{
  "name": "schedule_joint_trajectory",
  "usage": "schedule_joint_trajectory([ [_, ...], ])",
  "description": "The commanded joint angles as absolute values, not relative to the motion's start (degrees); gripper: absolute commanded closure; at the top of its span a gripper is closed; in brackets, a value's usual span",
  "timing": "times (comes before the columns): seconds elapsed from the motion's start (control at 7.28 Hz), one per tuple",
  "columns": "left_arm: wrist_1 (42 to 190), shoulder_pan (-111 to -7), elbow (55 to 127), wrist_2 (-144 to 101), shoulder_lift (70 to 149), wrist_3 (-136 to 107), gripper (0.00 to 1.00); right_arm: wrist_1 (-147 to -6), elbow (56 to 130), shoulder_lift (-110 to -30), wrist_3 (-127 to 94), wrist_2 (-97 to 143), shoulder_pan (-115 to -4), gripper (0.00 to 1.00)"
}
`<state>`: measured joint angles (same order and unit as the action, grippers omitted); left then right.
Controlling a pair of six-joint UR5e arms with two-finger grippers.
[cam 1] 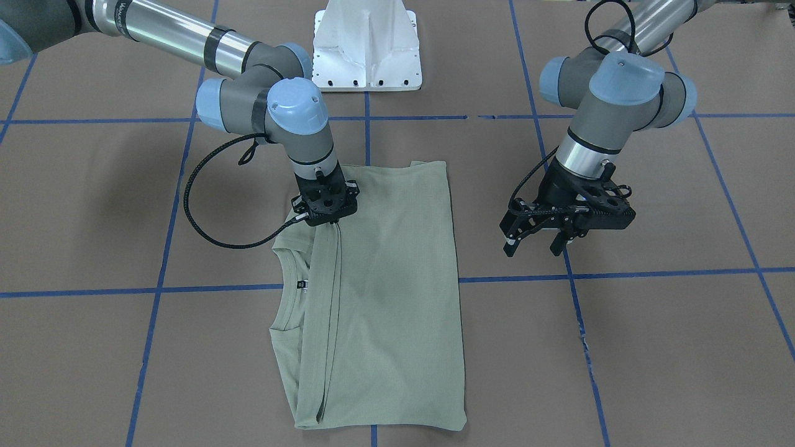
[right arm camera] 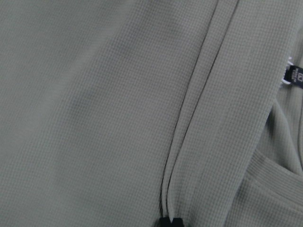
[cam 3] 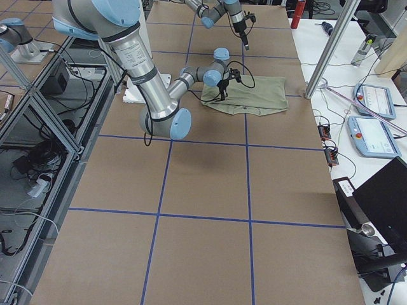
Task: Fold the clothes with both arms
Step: 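Press the shirt flat with the right gripper while the left arm holds still, then move the right gripper along the shirt's side edge toward the far end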
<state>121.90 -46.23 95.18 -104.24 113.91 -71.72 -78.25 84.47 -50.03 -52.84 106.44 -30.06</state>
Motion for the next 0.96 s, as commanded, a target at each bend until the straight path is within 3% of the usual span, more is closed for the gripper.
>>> schedule_joint_trajectory([
  [0.0,121.9,-46.2,95.2,-104.2,114.1,-71.8,0.0,-78.7,88.3,-53.1,-53.0,106.6,-30.5,1.0],
  [0.41,121.8,-46.2,95.3,-104.2,114.3,-71.8,0.0,-78.7,99.1,-64.1,-53.0,107.2,-31.3,1.0],
  [0.69,121.8,-46.2,95.3,-104.2,114.1,-71.7,0.0,-78.7,99.1,-64.5,-53.5,106.7,-31.3,0.0],
  [0.82,121.8,-46.2,95.3,-104.2,114.1,-71.7,0.0,-78.7,98.9,-64.5,-53.8,106.4,-31.6,0.0],
])
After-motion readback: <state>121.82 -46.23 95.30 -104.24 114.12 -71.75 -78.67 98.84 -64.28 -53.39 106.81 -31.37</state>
